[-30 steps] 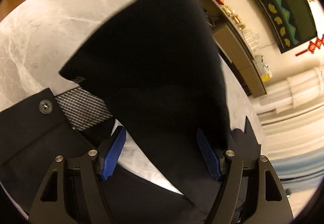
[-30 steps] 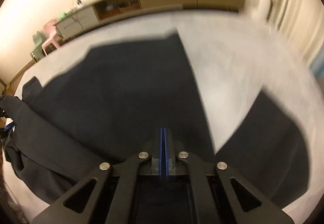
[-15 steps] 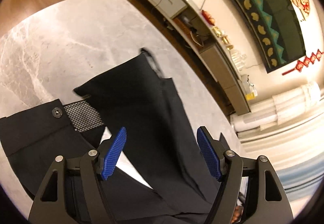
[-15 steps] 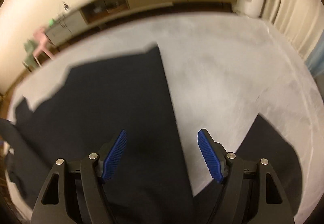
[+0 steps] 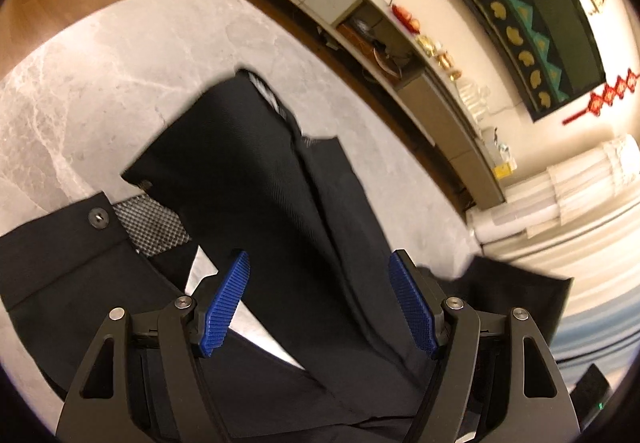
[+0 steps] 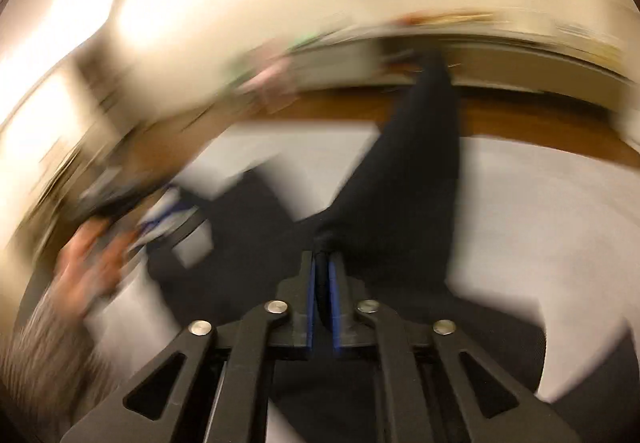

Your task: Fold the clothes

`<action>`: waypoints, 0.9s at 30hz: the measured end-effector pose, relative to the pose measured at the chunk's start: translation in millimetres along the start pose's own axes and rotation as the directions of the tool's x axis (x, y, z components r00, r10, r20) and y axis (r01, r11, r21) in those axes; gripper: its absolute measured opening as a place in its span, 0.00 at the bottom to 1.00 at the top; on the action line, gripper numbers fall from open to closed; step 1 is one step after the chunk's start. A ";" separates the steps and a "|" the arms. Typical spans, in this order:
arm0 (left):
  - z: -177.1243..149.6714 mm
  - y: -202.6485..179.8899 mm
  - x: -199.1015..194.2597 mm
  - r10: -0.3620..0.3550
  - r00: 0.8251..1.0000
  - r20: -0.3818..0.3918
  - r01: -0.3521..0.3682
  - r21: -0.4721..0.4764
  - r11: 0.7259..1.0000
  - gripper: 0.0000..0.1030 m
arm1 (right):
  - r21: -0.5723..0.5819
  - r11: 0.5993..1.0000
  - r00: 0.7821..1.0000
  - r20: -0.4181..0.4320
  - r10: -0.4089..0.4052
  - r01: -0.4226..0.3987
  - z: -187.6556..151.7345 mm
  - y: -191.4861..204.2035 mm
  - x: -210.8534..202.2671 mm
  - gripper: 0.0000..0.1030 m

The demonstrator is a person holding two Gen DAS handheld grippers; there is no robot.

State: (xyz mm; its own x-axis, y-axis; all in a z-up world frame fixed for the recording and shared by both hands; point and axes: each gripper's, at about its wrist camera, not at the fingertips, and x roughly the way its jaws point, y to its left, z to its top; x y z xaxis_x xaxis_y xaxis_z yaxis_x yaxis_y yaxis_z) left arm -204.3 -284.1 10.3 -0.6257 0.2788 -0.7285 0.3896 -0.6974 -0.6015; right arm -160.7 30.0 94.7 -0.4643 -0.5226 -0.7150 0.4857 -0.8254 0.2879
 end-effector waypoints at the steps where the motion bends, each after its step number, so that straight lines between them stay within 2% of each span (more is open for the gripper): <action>1: -2.0 1.1 4.6 0.010 1.000 -0.011 -0.010 0.008 1.000 0.72 | -0.032 0.999 1.000 -0.019 -0.008 0.007 -3.1 7.0 4.1 0.38; 2: -4.0 2.1 9.1 0.021 1.000 -0.021 -0.021 0.017 1.000 0.72 | -0.039 0.999 0.999 -0.020 -0.034 0.034 -6.1 5.6 6.2 0.58; 3: -5.8 3.6 14.2 0.037 0.999 -0.029 -0.037 0.027 0.999 0.72 | -0.029 0.998 0.998 -0.018 -0.061 0.060 -8.5 -1.6 7.2 0.61; 7: -13.2 10.2 29.0 0.080 0.995 -0.053 -0.076 0.067 0.995 0.72 | 0.165 0.977 0.990 -0.031 -0.134 0.138 -15.3 -54.3 10.7 0.61; 9: -15.3 11.3 32.8 0.090 0.994 -0.058 -0.085 0.079 0.993 0.72 | 0.215 0.960 0.984 -0.046 -0.172 0.178 -10.9 -69.3 22.7 0.62; 12: -17.9 13.0 38.7 0.102 0.992 -0.073 -0.095 0.103 0.990 0.72 | 0.187 0.952 0.969 -0.109 -0.223 0.241 -3.6 -86.8 57.9 0.66; 15: -17.7 11.6 39.7 0.114 0.991 -0.068 -0.105 0.125 0.987 0.72 | 0.073 0.935 0.924 -0.194 -0.329 0.348 6.4 -79.0 111.7 0.66; 16: -18.5 10.9 39.7 0.120 0.990 -0.068 -0.110 0.134 0.985 0.72 | 0.042 0.928 0.909 -0.220 -0.353 0.370 7.9 -78.0 126.9 0.64; 17: -19.2 10.2 39.7 0.125 0.990 -0.067 -0.115 0.144 0.983 0.72 | 0.023 0.927 0.901 -0.246 -0.357 0.374 6.7 -78.9 136.8 0.43; 18: -20.0 9.4 39.7 0.131 0.989 -0.067 -0.119 0.153 0.981 0.72 | 0.005 0.926 0.897 -0.250 -0.365 0.379 6.7 -77.9 141.3 0.28; 19: -20.7 8.7 39.7 0.136 0.988 -0.066 -0.124 0.163 0.979 0.72 | -0.010 0.922 0.895 -0.234 -0.379 0.388 8.0 -76.2 139.1 0.15; 20: -21.5 8.0 39.6 0.142 0.988 -0.066 -0.129 0.172 0.977 0.72 | -0.021 0.920 0.893 -0.232 -0.385 0.392 8.5 -76.0 135.7 0.08; 24: -24.5 5.2 39.6 0.163 0.985 -0.064 -0.147 0.210 0.967 0.73 | -0.039 0.910 0.897 -0.159 -0.413 0.412 17.0 -72.7 105.4 0.05; 26: -26.0 3.7 39.6 0.174 0.983 -0.062 -0.156 0.229 0.961 0.74 | -0.014 0.904 0.899 -0.102 -0.427 0.427 27.7 -78.6 79.3 0.02; 27: -26.7 3.0 39.5 0.180 0.982 -0.061 -0.160 0.238 0.958 0.74 | 0.011 0.890 0.889 -0.066 -0.454 0.456 35.6 -86.9 59.2 0.02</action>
State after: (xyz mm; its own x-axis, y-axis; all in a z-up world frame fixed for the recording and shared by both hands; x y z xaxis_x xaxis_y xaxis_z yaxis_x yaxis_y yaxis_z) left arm -209.7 -257.5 -29.1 -0.5030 0.1888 -0.8434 0.3125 -0.8701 -0.3812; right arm -256.7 63.2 50.0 -0.5845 -0.0758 -0.8079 0.2124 -0.9752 -0.0622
